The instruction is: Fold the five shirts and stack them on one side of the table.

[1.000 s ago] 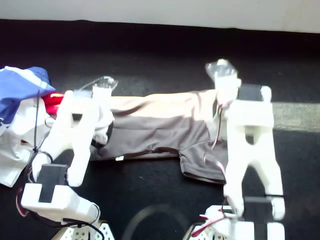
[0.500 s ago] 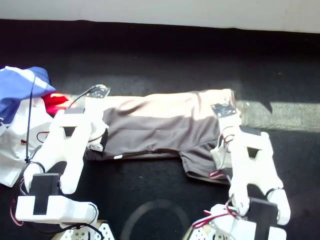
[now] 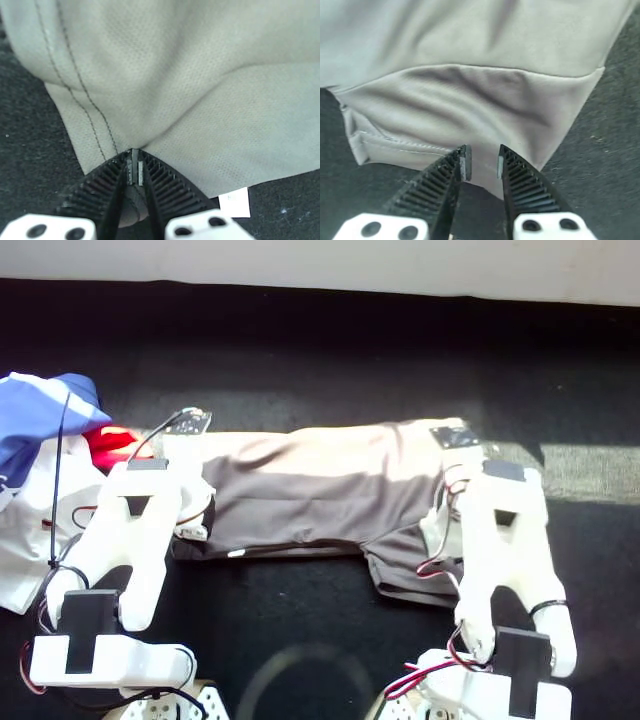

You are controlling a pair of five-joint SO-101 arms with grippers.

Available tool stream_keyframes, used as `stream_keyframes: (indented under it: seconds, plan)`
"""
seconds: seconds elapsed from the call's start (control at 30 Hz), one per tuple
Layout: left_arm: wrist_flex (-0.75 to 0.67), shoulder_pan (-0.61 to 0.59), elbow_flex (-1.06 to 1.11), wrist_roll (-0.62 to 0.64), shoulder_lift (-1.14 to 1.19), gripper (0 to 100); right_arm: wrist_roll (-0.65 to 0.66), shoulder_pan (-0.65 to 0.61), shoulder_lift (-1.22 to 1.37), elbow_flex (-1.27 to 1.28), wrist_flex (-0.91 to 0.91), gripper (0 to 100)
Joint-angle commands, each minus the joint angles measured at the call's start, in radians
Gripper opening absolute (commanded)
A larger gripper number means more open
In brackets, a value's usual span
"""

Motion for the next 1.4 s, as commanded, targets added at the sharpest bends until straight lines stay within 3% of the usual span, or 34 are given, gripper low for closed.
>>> stream_keyframes:
  seconds: [0.0,0.27,0.43,0.6,0.8,0.87,1.0,1.17,1.37]
  plan:
    - [-0.046,-0.039,0.001,0.009,-0.002,1,-0.041,-0.027,-0.044,0.007,-0.004,10.2]
    - [-0.046,-0.039,0.001,0.011,-0.002,1,-0.035,0.044,-0.044,0.12,-0.14,10.2]
    - [-0.048,-0.039,0.001,0.011,-0.002,1,0.095,0.042,-0.053,0.229,-0.134,9.8]
    - [-0.048,-0.039,0.001,0.011,-0.002,1,0.137,0.064,-0.058,0.249,-0.14,10.1]
    - [-0.048,-0.039,0.002,0.011,-0.001,1,0.144,0.067,-0.231,0.246,-0.206,10.2]
    - [-0.048,-0.039,0.002,0.011,-0.001,1,0.207,0.056,-0.321,0.246,-0.203,10.2]
    - [-0.048,-0.041,0.002,0.011,-0.001,1,0.368,-0.008,-0.475,0.242,-0.065,12.8]
    - [-0.048,-0.041,0.002,0.011,-0.001,1,0.462,-0.081,-0.57,0.249,0.142,27.3]
    - [-0.048,-0.041,0.004,0.012,-0.001,1,0.514,-0.176,-0.538,0.329,0.16,29.8]
